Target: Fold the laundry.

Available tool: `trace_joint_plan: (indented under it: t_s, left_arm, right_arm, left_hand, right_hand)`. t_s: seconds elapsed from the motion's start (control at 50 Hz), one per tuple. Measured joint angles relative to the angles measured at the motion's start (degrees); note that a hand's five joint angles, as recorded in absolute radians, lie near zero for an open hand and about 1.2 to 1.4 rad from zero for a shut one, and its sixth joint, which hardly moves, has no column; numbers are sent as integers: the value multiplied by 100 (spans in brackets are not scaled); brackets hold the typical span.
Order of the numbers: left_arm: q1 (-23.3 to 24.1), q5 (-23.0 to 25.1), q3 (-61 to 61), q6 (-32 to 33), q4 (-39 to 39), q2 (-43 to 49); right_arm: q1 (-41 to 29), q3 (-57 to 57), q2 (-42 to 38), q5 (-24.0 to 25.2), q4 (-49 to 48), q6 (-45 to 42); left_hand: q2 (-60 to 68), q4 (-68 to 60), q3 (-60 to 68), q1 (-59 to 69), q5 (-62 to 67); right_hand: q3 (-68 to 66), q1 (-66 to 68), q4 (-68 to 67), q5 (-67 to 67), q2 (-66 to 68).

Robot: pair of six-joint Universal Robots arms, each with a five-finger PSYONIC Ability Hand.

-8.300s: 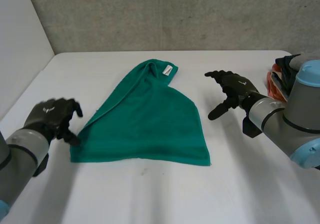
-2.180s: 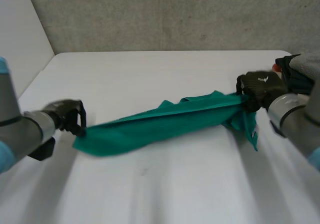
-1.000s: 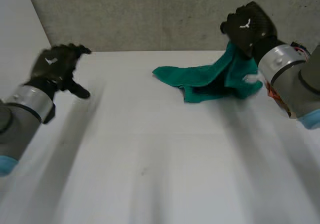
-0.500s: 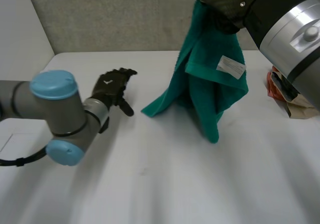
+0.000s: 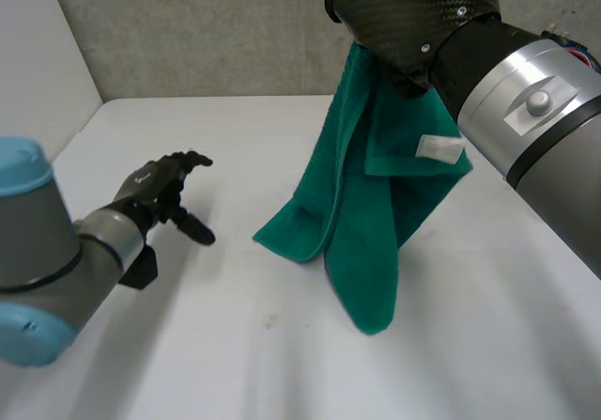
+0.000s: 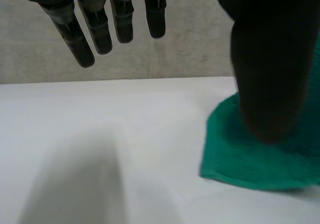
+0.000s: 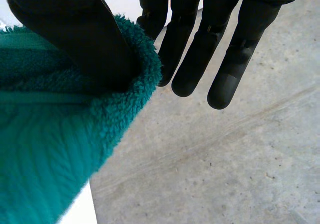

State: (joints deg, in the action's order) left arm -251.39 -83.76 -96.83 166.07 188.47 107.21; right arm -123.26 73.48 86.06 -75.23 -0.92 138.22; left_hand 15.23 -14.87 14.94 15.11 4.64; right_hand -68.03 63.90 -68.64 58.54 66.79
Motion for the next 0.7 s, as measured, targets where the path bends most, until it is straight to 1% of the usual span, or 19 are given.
trace_joint_plan:
  t_s: [0.04, 0.08, 0.14, 0.2, 0.26, 0.38, 0.46, 0.54, 0.6, 0.62, 0.64, 0.66, 0.68, 0.7]
  left_arm:
    - [42, 188, -257, 7, 151, -100]
    - [143, 266, -374, 9, 282, -97]
    - [359, 228, -389, 4, 466, 37]
    - [637, 27, -234, -18, 629, 292]
    - [892, -273, 35, -74, 660, 589]
    - [1403, -946, 854, -238, 396, 1380]
    - [1584, -1140, 1354, -290, 192, 1840]
    - [1681, -1170, 1853, -372, -25, 2264]
    - [1738, -1121, 2165, -505, -193, 2503]
    - [1761, -1086, 2278, -585, -264, 2581]
    - [1777, -1055, 2365, -665, -325, 2635]
    - [1784, -1038, 2406, -710, -357, 2658]
    - [1794, -1006, 2478, -804, -418, 2688]
    - [1782, -993, 2511, -900, -488, 2679]
  right_arm:
    - [-70, -40, 50, -56, 15, 61]
    - [-130, -77, 93, -101, 37, 123]
    - [-217, -137, 156, -183, 79, 206]
    - [-298, -213, 214, -293, 126, 275]
    - [-355, -312, 245, -402, 185, 304]
    - [-498, -600, 267, -590, 428, 311]
    - [-595, -753, 313, -680, 578, 319]
    - [-692, -886, 396, -811, 665, 337]
    - [-739, -960, 441, -912, 693, 351]
    - [-750, -984, 453, -950, 701, 357]
    - [-754, -999, 459, -981, 706, 361]
    - [-752, -1006, 462, -1000, 708, 364]
    - [-744, -1011, 463, -1029, 711, 367]
    - [-729, -1009, 462, -1047, 711, 370]
  left_hand:
    - [-41, 45, -17, -26, -38]
    - [-41, 45, -17, -26, -38]
    - [-41, 45, -17, -26, -38]
    - [-41, 45, -17, -26, -40]
    - [-41, 45, -17, -26, -38]
    - [-41, 45, -17, -26, -38]
    - [-16, 16, 8, 3, 0]
    - [223, -266, 245, 257, 306]
    - [858, -848, 824, 919, 877]
    - [2132, -2071, 2152, 2309, 2086]
    - [2604, -2530, 2499, 2851, 2542]
    - [2604, -2530, 2499, 2851, 2542]
    - [4425, -4385, 4331, 4797, 4359]
    - [5041, -5090, 5027, 5191, 5035]
  right_hand:
    - [0, 0, 0, 0, 0]
    - [0, 0, 0, 0, 0]
    - [0, 0, 0, 0, 0]
    - [0, 0, 0, 0, 0]
    - [0, 0, 0, 0, 0]
    - [0, 0, 0, 0, 0]
    - [0, 0, 0, 0, 0]
    - [0, 0, 0, 0, 0]
    - [0, 0, 0, 0, 0]
    - [0, 0, 0, 0, 0]
    - [0, 0, 0, 0, 0]
    - [0, 0, 0, 0, 0]
    - [0, 0, 0, 0, 0]
    - [0, 0, 0, 0, 0]
